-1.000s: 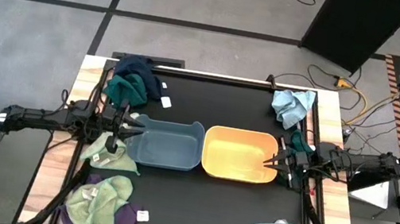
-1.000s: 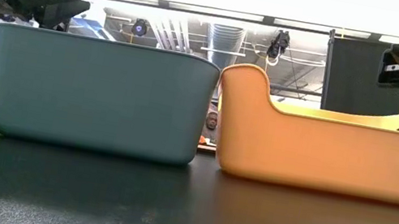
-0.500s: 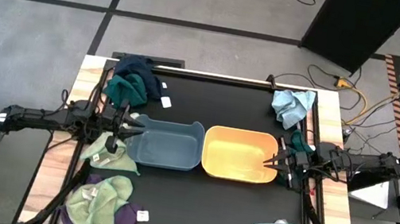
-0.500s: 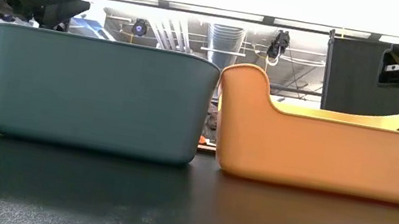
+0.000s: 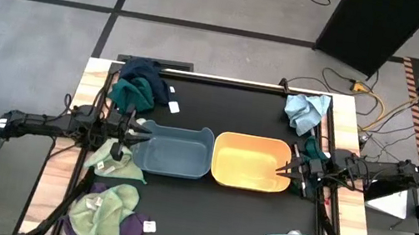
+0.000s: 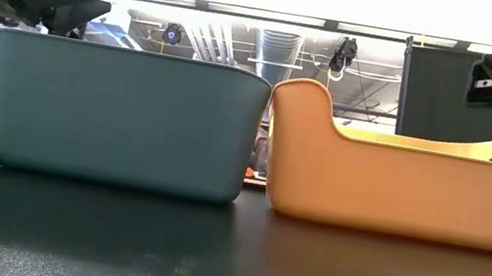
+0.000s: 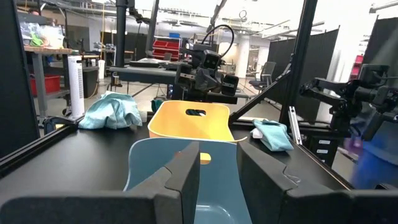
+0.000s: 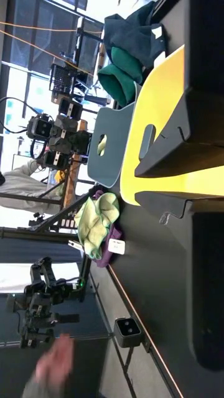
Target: Sort towels by color in basket
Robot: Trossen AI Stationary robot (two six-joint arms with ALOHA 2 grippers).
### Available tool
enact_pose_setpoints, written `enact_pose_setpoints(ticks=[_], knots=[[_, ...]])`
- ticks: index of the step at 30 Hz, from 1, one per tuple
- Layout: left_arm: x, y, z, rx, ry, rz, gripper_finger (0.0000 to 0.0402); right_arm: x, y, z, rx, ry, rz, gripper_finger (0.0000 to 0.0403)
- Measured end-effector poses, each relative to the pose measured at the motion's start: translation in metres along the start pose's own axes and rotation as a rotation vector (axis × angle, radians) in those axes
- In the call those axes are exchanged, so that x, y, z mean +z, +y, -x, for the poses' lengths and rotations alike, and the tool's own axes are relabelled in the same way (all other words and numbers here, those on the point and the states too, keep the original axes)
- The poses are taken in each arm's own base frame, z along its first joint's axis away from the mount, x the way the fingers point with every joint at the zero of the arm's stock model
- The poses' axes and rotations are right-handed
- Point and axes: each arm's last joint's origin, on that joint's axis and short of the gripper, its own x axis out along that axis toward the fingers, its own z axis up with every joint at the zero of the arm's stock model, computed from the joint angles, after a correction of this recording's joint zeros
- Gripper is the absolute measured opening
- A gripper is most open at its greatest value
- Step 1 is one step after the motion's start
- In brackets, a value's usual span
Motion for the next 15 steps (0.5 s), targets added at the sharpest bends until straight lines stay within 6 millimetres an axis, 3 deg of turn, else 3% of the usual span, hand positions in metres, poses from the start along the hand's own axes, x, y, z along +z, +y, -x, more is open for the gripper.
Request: enact_pose_setpoints(ticks=[11,15], knots=[[0.005,0.000,0.000,-0.003,-0.050,0.011,0.0091,0.000,0.000,0.000,0.000,0.000,0.000,0.0038],[0.020,-0.002,0.002,-0.053,-0.198,0.321,0.0091,0.000,0.000,0.000,0.000,0.000,0.000,0.0038]])
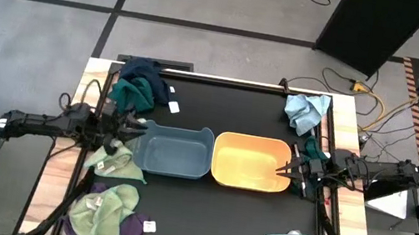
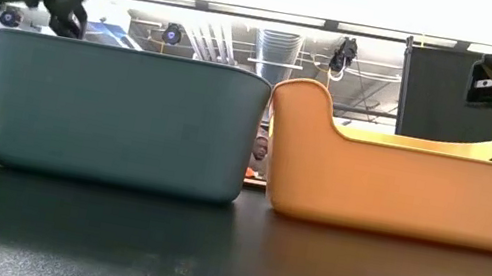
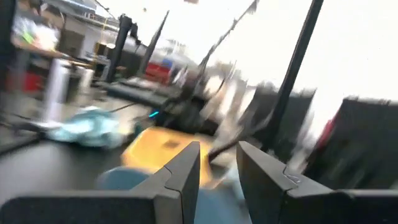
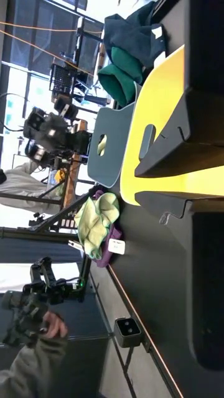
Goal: Sort towels by color in basket
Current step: Put the green towel into the blue bin
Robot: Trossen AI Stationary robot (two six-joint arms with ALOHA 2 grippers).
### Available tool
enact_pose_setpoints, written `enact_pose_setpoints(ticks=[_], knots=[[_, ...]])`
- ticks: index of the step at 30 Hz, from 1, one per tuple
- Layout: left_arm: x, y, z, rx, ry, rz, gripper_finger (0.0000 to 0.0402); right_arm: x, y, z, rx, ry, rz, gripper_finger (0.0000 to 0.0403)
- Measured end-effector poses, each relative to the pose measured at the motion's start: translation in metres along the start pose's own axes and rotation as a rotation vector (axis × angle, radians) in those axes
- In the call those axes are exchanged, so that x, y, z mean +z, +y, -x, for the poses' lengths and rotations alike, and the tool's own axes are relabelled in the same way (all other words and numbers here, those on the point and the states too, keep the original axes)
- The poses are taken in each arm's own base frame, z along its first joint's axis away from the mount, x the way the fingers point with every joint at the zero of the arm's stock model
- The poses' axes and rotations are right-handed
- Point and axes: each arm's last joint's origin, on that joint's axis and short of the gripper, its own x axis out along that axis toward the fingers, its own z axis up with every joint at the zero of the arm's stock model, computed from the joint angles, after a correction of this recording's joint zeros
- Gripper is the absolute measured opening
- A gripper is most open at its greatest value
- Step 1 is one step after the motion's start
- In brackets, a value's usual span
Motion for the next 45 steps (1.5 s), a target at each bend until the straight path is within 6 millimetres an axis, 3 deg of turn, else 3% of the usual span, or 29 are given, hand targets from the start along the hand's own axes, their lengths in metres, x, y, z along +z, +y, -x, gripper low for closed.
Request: enact_pose_setpoints(ticks=[2,7,11,16,19,22,25,32,38,45], knots=[[0.005,-0.003,0.000,-0.029,-0.052,0.119,0.0091,0.000,0.000,0.000,0.000,0.000,0.000,0.0038],[0.010,-0.005,0.000,-0.055,-0.089,0.189,0.0091,0.000,0.000,0.000,0.000,0.000,0.000,0.0038],[0.041,-0.021,-0.008,-0.035,-0.024,0.251,0.0091,0.000,0.000,0.000,0.001,0.000,0.000,0.0038],[0.074,-0.033,-0.019,0.303,0.326,0.255,0.0091,0.000,0.000,0.000,0.001,0.000,0.000,0.0038],[0.085,-0.037,-0.023,0.498,0.538,0.384,0.0091,0.000,0.000,0.000,0.000,0.000,0.000,0.0038],[0.092,-0.045,-0.033,0.574,0.756,0.497,0.0096,0.000,0.000,0.000,0.000,0.000,0.000,0.0038],[0.097,-0.054,-0.046,0.626,0.964,0.500,0.0109,0.000,0.000,0.000,0.000,0.000,0.000,0.0038],[0.091,-0.068,-0.061,0.809,1.480,0.358,0.0166,0.000,0.000,0.000,0.000,0.000,0.000,0.0038],[0.072,-0.068,-0.078,0.810,1.534,0.332,0.0220,0.000,0.000,0.000,0.000,0.000,0.000,0.0038],[0.039,-0.053,-0.073,0.874,1.550,0.326,0.0236,0.000,0.000,0.000,0.000,0.000,0.000,0.0038]])
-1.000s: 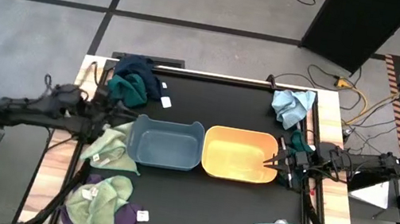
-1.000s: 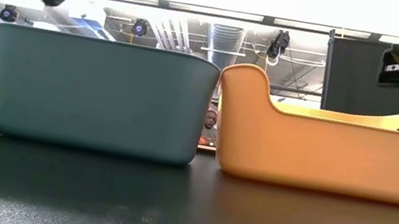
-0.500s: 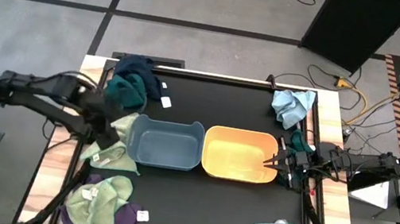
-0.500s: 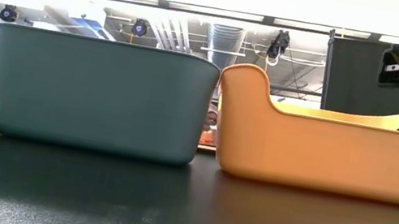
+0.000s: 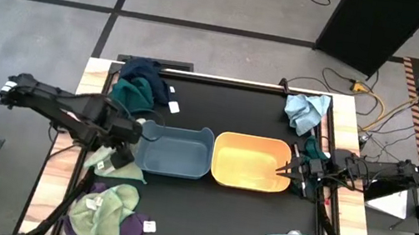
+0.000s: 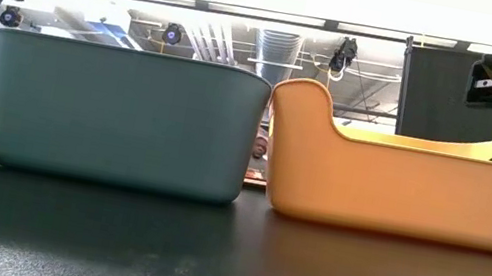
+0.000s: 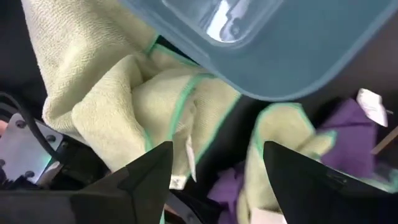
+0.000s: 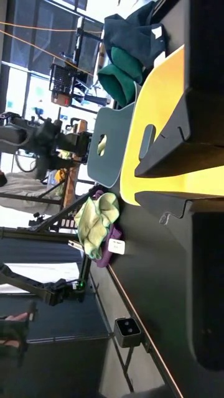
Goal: Sort towels by color in basket
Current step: Put the green towel into the blue bin
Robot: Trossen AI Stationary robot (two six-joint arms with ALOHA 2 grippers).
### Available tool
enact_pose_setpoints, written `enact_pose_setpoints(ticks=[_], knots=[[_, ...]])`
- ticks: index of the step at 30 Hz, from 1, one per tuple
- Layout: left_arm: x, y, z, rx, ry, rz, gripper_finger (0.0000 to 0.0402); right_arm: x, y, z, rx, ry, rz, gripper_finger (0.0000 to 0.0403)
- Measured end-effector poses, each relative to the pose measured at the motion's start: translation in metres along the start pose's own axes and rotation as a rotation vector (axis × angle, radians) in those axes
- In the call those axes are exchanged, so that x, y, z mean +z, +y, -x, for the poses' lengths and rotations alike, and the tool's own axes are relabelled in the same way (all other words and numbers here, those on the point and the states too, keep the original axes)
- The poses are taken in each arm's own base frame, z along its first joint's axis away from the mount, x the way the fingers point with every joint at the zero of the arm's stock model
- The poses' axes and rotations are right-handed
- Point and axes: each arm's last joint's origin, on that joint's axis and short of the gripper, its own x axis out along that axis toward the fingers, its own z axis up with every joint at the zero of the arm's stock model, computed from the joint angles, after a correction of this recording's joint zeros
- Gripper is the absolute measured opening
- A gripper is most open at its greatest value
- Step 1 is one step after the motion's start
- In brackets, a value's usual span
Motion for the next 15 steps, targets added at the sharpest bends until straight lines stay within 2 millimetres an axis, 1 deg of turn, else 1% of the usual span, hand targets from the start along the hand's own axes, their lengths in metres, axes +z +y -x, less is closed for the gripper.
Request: enact_pose_setpoints(ticks=[5,9,12,15], knots=[[-0.007,0.012,-0.024,0.065,0.045,-0.016,0.0228,0.000,0.000,0.000,0.000,0.000,0.000,0.0038],[-0.009,0.025,-0.038,0.129,0.036,0.058,0.0224,0.000,0.000,0.000,0.000,0.000,0.000,0.0038],[-0.001,0.027,-0.040,0.107,-0.026,0.110,0.0221,0.000,0.000,0.000,0.000,0.001,0.000,0.0038],[0.006,0.032,-0.042,0.159,-0.054,0.155,0.0217,0.000,0.000,0.000,0.000,0.001,0.000,0.0038]])
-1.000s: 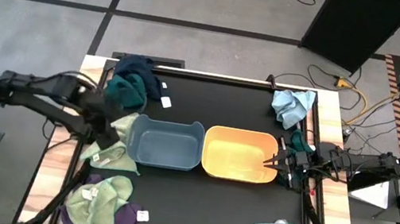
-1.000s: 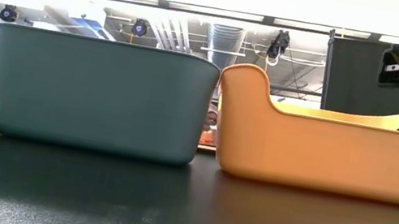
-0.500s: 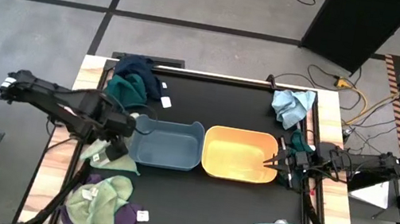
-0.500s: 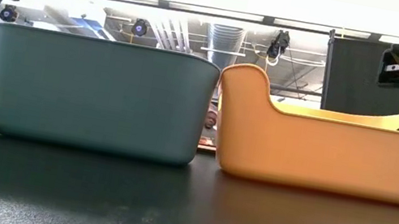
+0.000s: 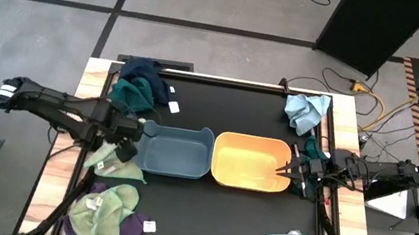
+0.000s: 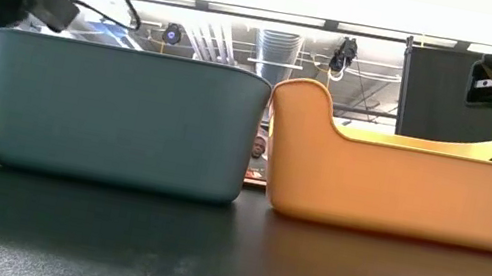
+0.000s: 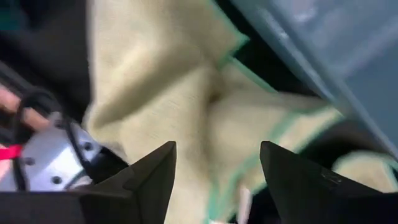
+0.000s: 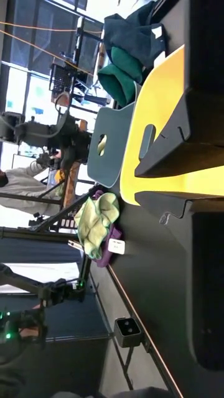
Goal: Sort towels by color in basket
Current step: Put the green towel into the blue bin
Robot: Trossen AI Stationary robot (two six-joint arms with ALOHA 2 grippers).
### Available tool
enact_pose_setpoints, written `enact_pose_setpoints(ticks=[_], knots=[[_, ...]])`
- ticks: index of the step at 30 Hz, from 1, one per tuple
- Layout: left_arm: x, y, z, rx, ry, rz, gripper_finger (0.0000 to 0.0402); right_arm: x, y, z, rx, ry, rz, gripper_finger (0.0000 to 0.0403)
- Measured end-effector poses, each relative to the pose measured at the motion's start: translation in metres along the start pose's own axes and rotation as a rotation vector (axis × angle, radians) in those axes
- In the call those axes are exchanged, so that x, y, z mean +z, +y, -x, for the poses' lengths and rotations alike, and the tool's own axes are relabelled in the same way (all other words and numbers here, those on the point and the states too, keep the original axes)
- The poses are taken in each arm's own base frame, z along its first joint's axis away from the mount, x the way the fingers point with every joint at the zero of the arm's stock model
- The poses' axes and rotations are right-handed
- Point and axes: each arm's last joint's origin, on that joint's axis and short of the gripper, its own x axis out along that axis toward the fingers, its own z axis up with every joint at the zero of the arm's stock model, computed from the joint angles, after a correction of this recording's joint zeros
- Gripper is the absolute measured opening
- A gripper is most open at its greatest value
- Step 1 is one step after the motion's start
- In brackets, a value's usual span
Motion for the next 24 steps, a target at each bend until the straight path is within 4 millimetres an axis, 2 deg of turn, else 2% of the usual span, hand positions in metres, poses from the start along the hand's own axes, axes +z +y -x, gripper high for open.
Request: enact_pose_setpoints(ticks=[6,12,19,24], knots=[[0.018,0.009,-0.007,0.039,0.038,0.058,0.0204,0.000,0.000,0.000,0.000,0.000,0.000,0.0038],[0.032,0.013,-0.019,0.075,0.138,0.072,0.0172,0.000,0.000,0.000,0.000,0.000,0.000,0.0038],[0.038,0.008,-0.030,0.098,0.232,0.028,0.0138,0.000,0.000,0.000,0.000,0.000,0.000,0.0038],[0.039,0.005,-0.034,0.089,0.267,0.019,0.0090,0.000,0.000,0.000,0.000,0.000,0.000,0.0038]])
